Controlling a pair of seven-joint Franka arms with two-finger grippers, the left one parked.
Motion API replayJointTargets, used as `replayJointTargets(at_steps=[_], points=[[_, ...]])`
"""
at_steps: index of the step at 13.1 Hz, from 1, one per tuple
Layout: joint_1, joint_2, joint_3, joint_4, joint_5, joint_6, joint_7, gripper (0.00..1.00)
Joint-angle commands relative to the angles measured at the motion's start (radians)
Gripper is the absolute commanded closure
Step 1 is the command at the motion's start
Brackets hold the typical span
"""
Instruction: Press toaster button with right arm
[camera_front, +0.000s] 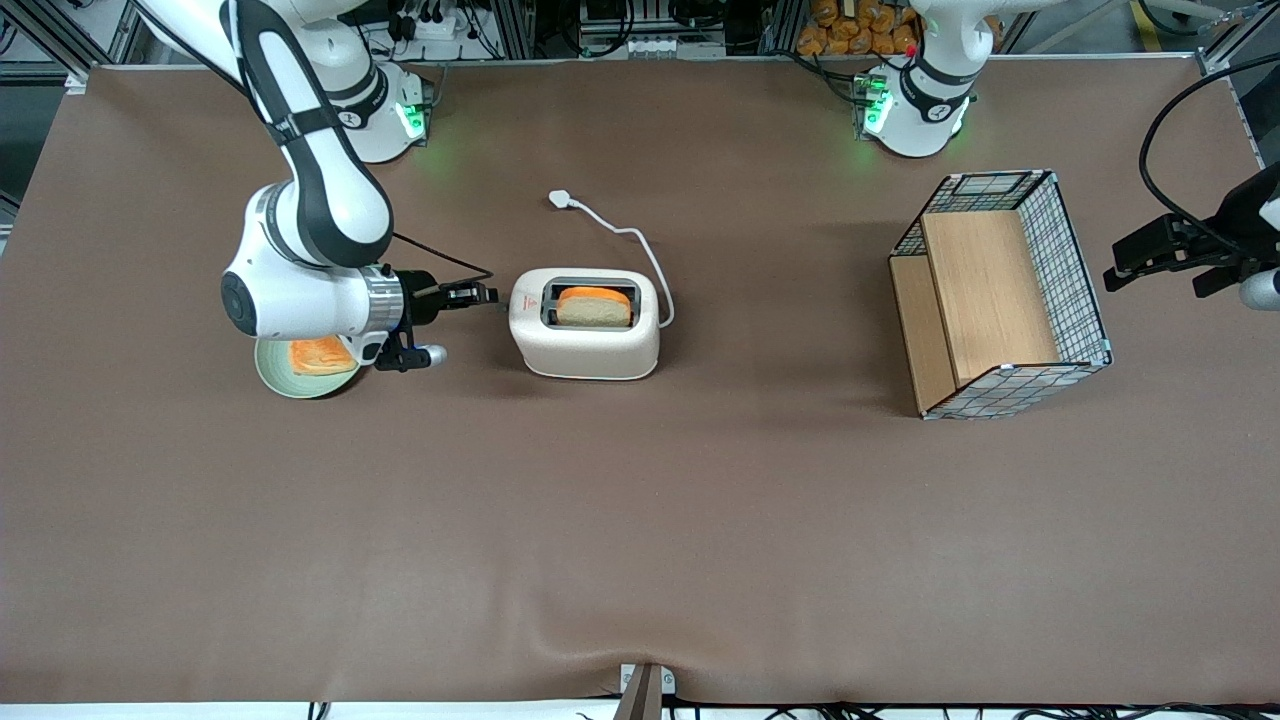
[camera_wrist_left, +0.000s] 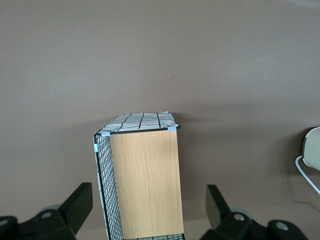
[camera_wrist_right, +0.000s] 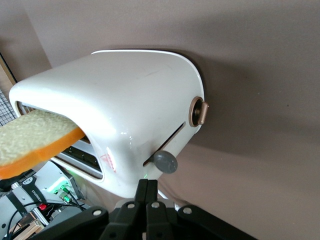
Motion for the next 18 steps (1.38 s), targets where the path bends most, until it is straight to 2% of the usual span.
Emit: replayJointTargets(at_steps=[1, 14, 18], points=[[0.000, 0.015, -0.007, -0.010, 0.042, 0.015, -0.038, 1.00], [0.010, 0.116, -0.007, -0.006, 0.056, 0.090, -0.077, 1.00], [0.023, 0.151, -0.007, -0.006, 0.086, 0.101, -0.079, 1.00]])
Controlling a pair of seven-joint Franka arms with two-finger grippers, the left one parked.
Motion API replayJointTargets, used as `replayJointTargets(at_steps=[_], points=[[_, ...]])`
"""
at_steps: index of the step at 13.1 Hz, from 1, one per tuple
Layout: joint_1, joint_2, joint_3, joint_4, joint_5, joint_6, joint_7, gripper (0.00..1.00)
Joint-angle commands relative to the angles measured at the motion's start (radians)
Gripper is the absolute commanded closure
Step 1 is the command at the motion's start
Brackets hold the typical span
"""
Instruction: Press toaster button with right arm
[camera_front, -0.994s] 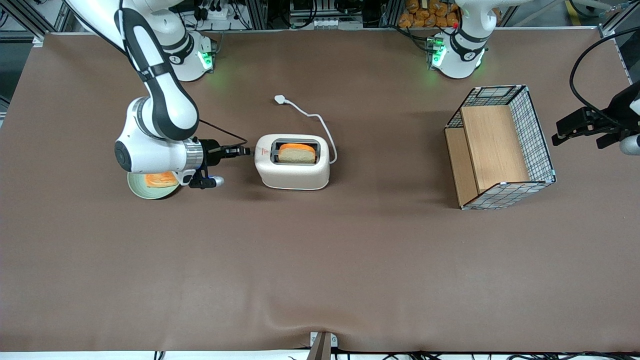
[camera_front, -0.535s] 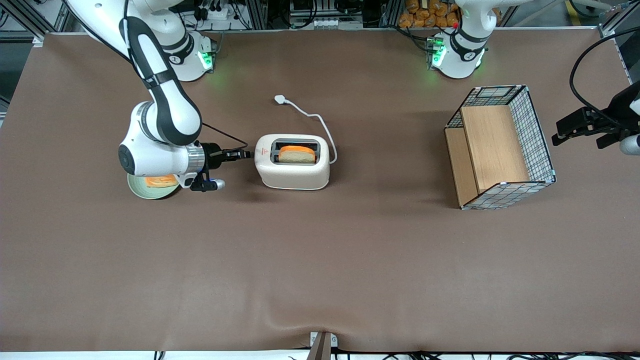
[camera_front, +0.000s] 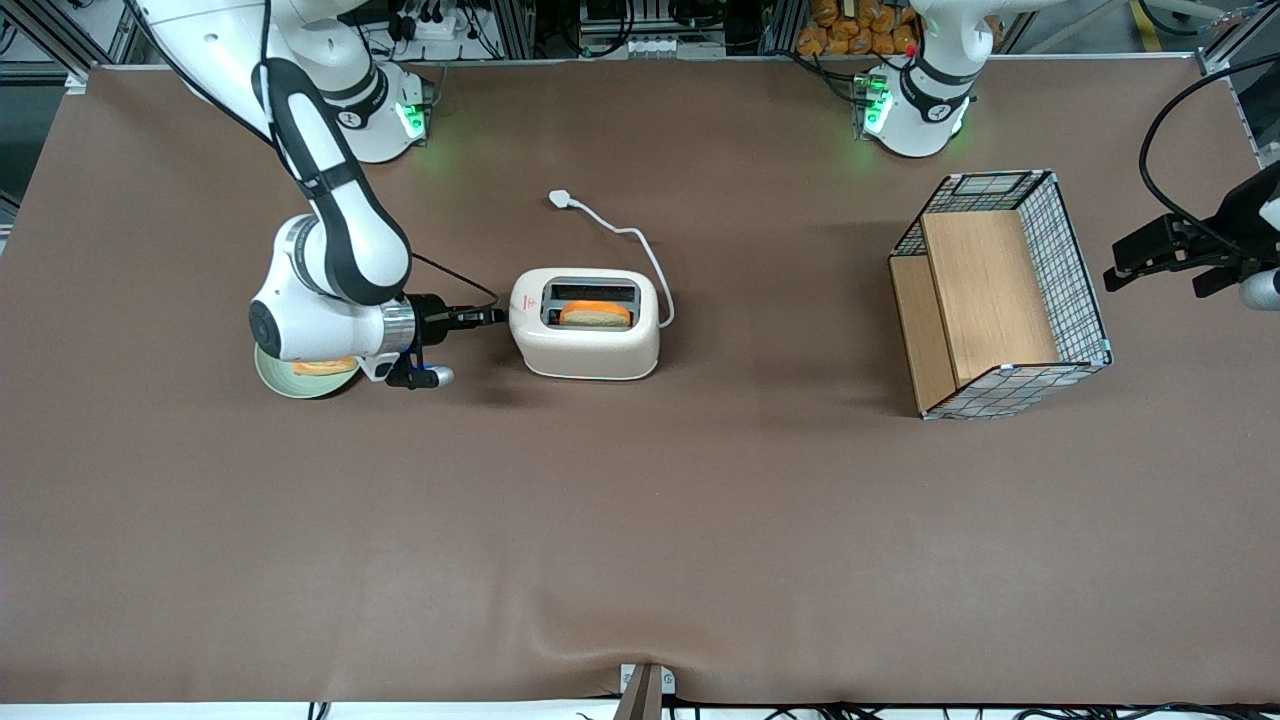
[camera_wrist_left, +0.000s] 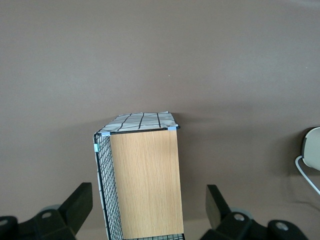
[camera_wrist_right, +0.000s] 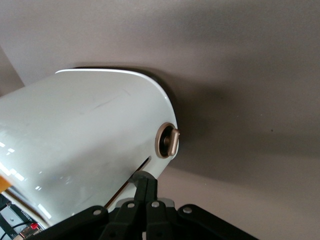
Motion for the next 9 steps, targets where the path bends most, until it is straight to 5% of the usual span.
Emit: replayJointTargets(at_steps=[1, 9], points=[[0.026, 0.041, -0.003, -0.007, 0.040, 0.022, -0.035, 1.00], [0.049, 0.095, -0.003, -0.007, 0.044, 0.056, -0.046, 1.00]])
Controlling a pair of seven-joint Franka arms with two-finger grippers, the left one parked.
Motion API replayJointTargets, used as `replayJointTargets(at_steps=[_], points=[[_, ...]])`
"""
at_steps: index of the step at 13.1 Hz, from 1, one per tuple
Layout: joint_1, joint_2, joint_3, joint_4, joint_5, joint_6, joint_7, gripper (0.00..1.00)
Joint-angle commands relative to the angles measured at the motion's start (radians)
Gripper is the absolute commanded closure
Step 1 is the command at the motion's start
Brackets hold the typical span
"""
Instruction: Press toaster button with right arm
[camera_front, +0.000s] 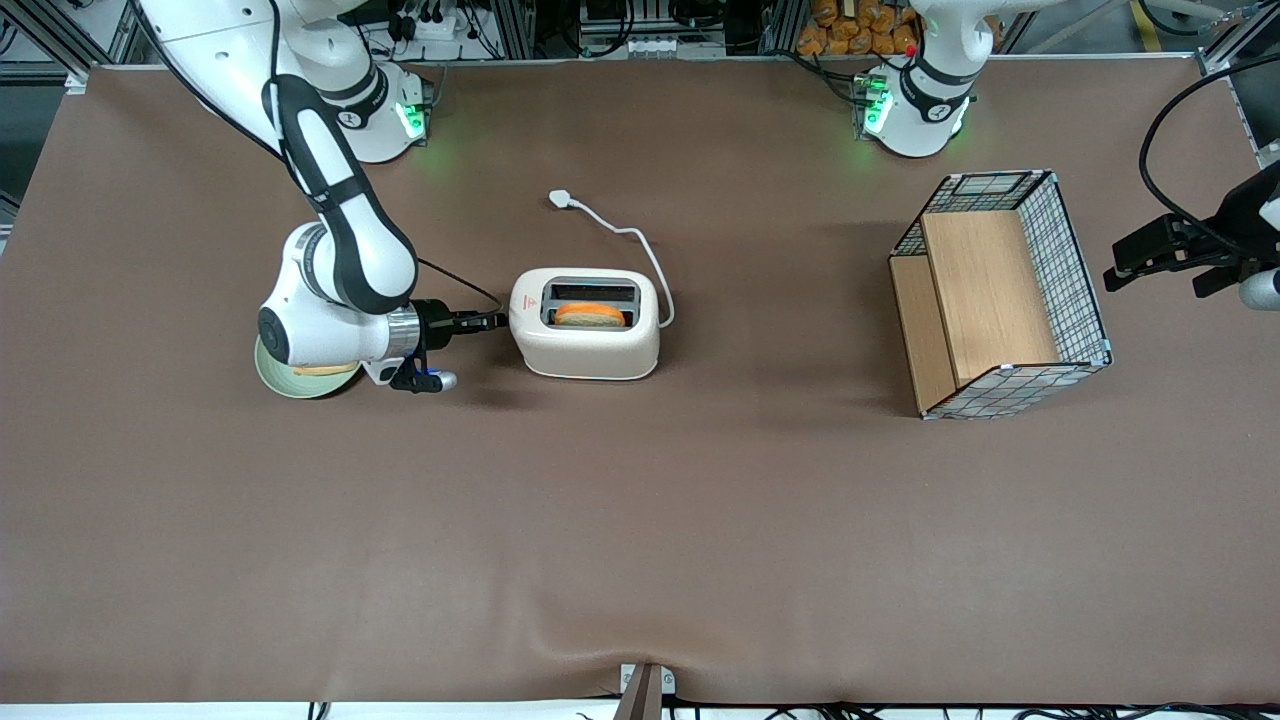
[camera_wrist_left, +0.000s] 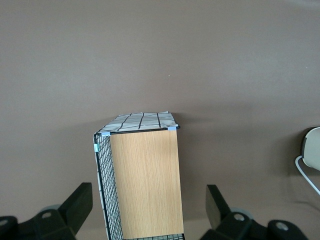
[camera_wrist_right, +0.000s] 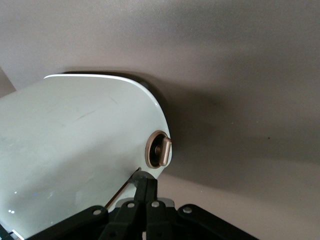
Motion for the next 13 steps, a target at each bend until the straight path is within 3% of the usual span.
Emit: replayJointTargets(at_steps=[1, 13], points=[[0.047, 0.070, -0.002, -0.012, 0.035, 0.049, -0.039, 1.00], [0.044, 0.069, -0.004, -0.001, 0.035, 0.032, -0.042, 1.00]])
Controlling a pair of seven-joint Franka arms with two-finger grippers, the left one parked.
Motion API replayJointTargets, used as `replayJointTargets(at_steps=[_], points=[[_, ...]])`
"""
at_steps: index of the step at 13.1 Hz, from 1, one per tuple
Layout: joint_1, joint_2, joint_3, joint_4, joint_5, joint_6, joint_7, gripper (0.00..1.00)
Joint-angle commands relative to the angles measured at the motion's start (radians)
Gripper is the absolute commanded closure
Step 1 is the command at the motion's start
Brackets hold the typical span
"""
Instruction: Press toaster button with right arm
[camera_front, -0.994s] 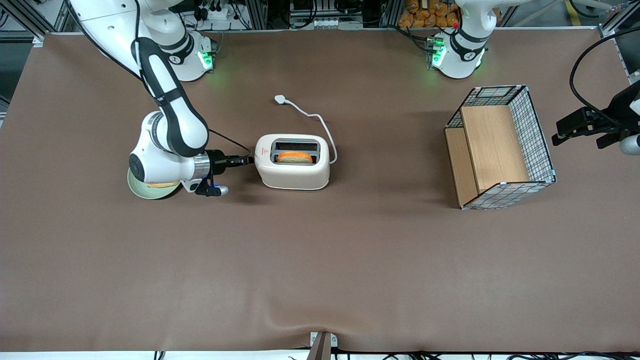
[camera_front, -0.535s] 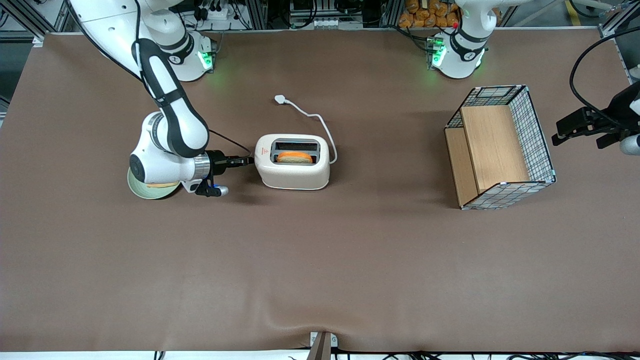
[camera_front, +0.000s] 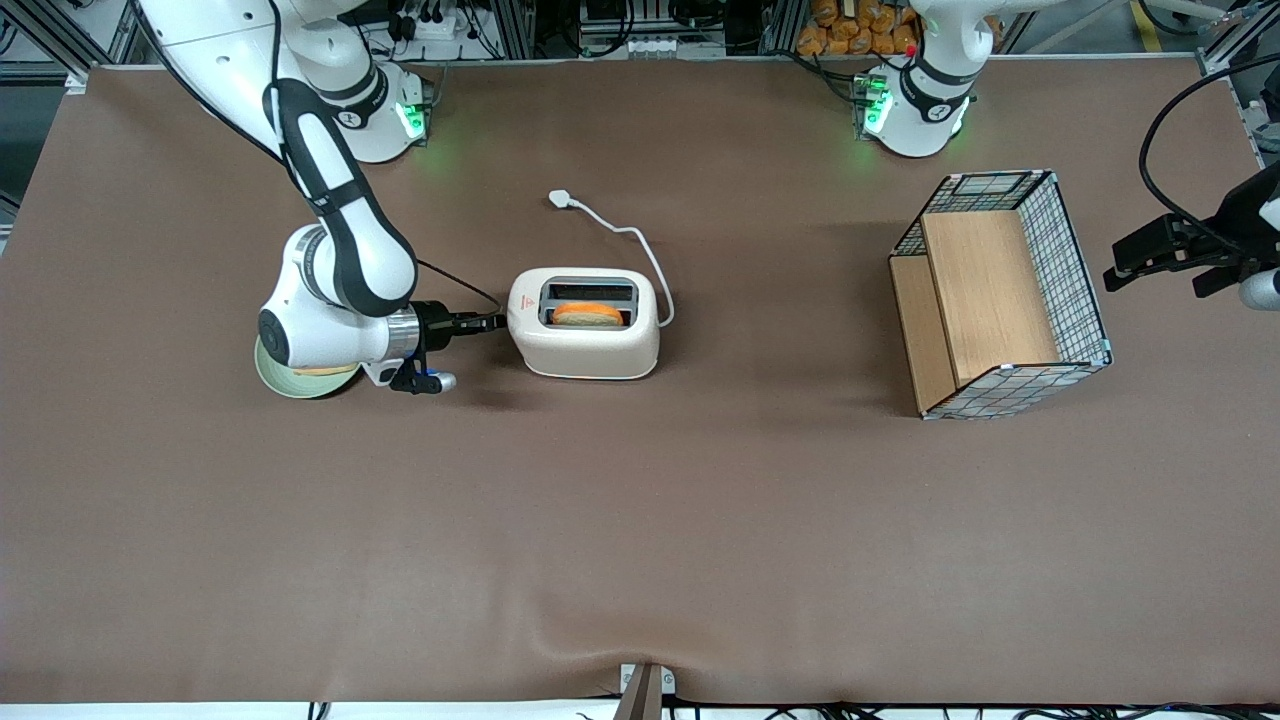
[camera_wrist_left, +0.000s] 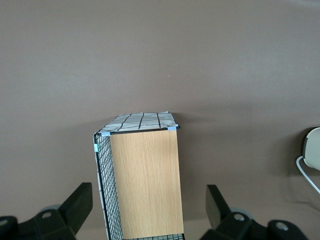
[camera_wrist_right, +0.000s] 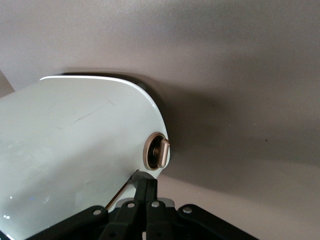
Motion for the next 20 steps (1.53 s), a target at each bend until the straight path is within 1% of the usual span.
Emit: replayJointTargets(at_steps=[1, 3, 5, 6, 8, 9, 10, 11, 12, 14, 15, 17, 20], points=[[0.040, 0.056, -0.003, 0.006, 0.030, 0.014, -0.032, 1.00], [0.013, 0.044, -0.010, 0.043, 0.022, -0.052, -0.020, 1.00], [-0.009, 0.030, -0.019, 0.090, -0.001, -0.125, 0.033, 1.00], [-0.009, 0.021, -0.028, 0.118, -0.028, -0.153, 0.067, 1.00], [-0.015, 0.015, -0.037, 0.204, -0.107, -0.236, 0.138, 1.00], [-0.019, 0.015, -0.054, 0.247, -0.130, -0.272, 0.147, 0.92], [-0.020, 0.016, -0.069, 0.278, -0.144, -0.296, 0.150, 0.58], [-0.020, 0.016, -0.080, 0.285, -0.147, -0.297, 0.150, 0.22], [-0.021, 0.016, -0.089, 0.299, -0.150, -0.299, 0.149, 0.02], [-0.021, 0.016, -0.097, 0.325, -0.191, -0.299, 0.149, 0.00], [-0.021, 0.016, -0.099, 0.342, -0.225, -0.299, 0.149, 0.00], [-0.032, 0.013, -0.109, 0.353, -0.317, -0.299, 0.132, 0.00], [-0.073, -0.021, -0.120, 0.353, -0.403, -0.296, 0.057, 0.00]])
